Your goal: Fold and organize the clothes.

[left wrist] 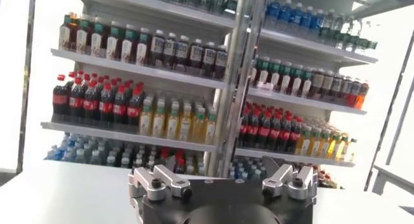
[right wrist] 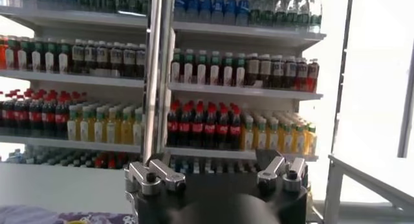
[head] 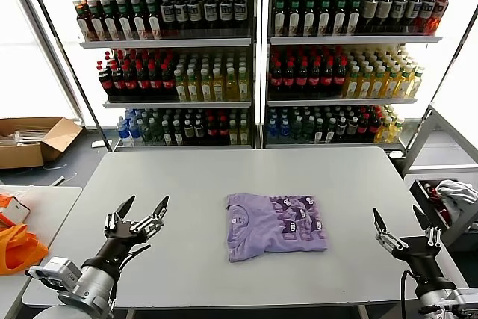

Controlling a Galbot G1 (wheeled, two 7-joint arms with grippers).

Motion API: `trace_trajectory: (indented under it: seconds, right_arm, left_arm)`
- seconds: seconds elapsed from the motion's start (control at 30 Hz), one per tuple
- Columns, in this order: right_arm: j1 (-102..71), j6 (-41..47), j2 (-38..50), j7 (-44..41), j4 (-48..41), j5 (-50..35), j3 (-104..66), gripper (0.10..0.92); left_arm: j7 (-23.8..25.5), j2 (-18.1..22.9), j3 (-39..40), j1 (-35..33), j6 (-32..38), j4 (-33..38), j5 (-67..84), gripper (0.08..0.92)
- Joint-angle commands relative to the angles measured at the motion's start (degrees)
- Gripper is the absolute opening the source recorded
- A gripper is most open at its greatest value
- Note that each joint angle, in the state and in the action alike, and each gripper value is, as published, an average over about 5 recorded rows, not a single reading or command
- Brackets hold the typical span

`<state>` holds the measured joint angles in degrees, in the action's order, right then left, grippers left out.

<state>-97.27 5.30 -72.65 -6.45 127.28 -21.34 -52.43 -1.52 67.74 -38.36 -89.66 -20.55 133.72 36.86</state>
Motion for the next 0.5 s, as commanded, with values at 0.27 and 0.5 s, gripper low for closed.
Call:
trace_trajectory:
  seconds: [0.27, 0.5]
  right_arm:
    - [-4.8, -3.4, -1.6, -1.7, 0.7, 1.2, -3.5, 0.823]
    - [-5.0, -3.8, -1.6, -1.7, 1.0, 1.1, -3.5, 0.823]
  left_arm:
    - [1.5, -0.5, -0.8, -1.4, 0.1, 0.2, -0.9, 0.823]
    - [1.5, -0.4, -1.0, -1.4, 0.2, 0.4, -1.0, 0.822]
